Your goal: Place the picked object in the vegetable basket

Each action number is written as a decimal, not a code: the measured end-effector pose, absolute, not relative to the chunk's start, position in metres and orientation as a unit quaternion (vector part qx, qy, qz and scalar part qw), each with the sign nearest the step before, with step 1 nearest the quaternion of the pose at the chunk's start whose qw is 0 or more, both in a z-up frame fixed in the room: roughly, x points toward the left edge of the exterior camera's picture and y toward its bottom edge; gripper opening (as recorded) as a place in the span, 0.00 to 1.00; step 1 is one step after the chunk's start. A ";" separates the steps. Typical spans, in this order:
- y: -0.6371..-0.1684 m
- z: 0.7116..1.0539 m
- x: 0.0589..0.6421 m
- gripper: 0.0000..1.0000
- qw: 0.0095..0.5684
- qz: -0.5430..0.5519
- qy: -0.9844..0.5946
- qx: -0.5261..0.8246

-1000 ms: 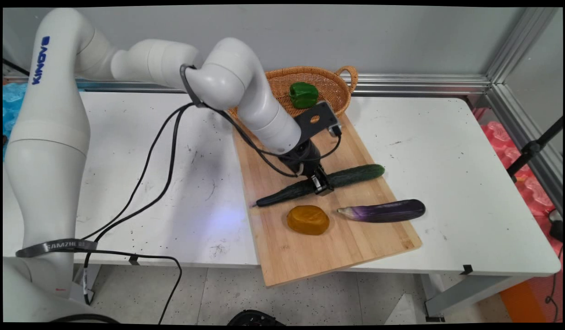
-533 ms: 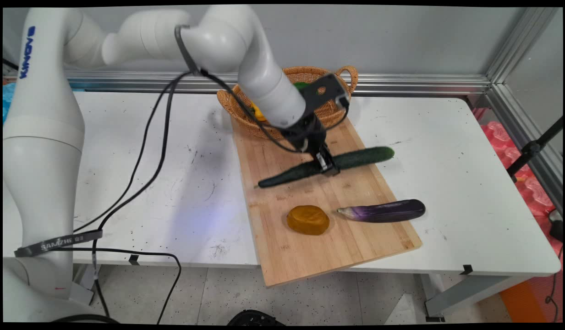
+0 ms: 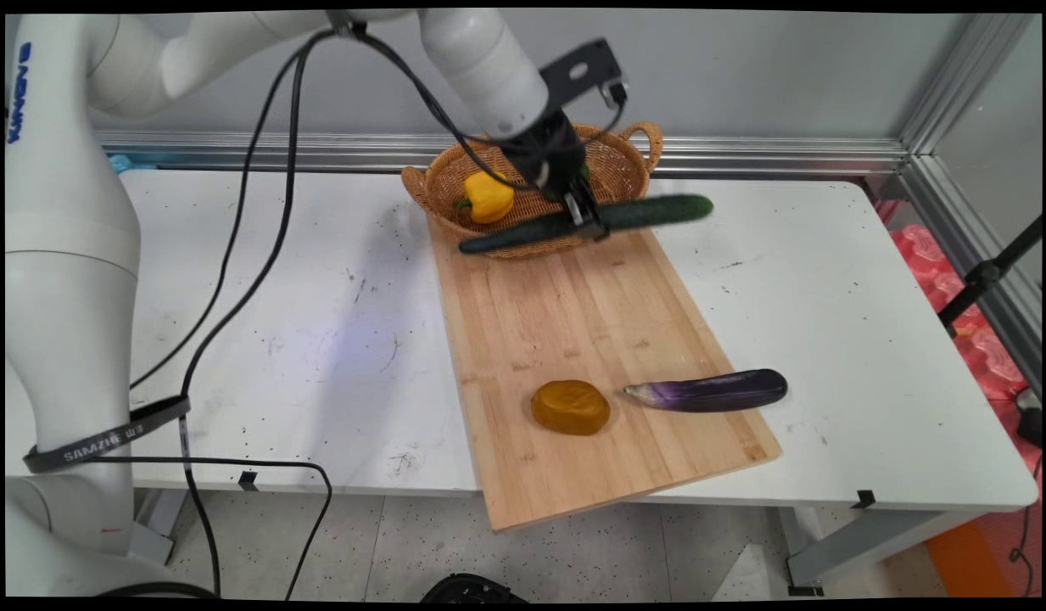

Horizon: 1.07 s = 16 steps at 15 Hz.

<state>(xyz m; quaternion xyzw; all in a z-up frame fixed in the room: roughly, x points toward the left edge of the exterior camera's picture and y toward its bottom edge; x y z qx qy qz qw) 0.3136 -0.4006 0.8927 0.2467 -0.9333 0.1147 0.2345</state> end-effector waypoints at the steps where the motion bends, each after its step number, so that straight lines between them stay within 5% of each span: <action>1: -0.408 0.897 0.321 0.00 0.231 0.122 -0.934 0.242; 16: -0.486 0.884 0.350 0.00 0.251 0.162 -0.928 0.223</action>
